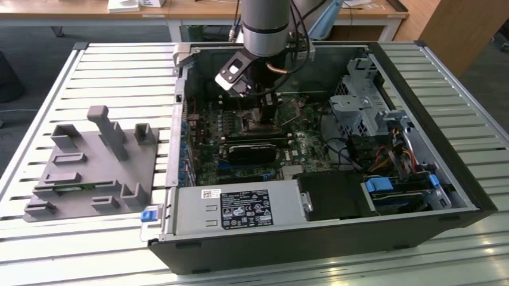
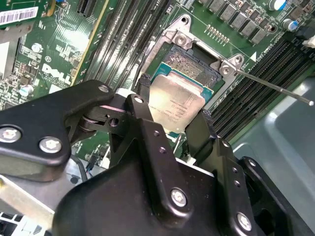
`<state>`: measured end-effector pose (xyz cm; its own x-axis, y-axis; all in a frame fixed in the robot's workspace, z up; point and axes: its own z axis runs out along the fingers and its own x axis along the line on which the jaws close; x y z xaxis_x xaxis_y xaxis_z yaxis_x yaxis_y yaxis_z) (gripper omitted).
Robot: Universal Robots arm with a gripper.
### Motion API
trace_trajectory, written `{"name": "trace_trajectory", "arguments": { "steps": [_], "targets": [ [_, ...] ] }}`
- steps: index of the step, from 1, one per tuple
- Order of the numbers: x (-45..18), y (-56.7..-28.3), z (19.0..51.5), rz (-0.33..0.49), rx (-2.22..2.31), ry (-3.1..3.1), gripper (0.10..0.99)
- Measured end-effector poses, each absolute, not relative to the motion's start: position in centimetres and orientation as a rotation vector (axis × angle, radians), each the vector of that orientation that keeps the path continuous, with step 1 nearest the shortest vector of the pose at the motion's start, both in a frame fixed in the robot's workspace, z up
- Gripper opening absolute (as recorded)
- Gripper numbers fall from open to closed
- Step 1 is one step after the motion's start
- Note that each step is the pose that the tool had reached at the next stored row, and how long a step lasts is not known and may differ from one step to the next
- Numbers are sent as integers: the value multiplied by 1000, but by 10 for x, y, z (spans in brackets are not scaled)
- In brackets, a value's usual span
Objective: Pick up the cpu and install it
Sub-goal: 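Place the cpu into insertion slot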
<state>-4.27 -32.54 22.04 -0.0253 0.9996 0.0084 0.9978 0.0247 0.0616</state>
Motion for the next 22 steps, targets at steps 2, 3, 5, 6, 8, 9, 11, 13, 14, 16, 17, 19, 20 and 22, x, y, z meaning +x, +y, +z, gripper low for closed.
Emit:
{"name": "trace_trajectory", "arguments": {
  "steps": [2,3,5,6,8,9,11,13,14,16,17,19,20,22],
  "targets": [
    [-43,-325,219,77,2168,2222,541],
    [-43,-325,218,76,2168,2222,541],
    [-43,-325,217,75,2169,2222,541],
    [-43,-325,216,75,2170,2222,541],
    [-44,-325,215,75,2170,2222,541],
    [-44,-325,214,74,2170,2222,541],
    [-44,-325,213,73,2172,2221,541],
    [-44,-325,211,72,2175,2219,541],
    [-44,-325,211,71,2177,2218,541],
    [-44,-325,210,69,2179,2217,541],
    [-44,-325,210,68,2180,2217,541],
    [-44,-324,209,67,2183,2216,541],
    [-44,-324,209,67,2185,2214,541],
    [-44,-323,208,66,2189,2211,541]
  ]
}}
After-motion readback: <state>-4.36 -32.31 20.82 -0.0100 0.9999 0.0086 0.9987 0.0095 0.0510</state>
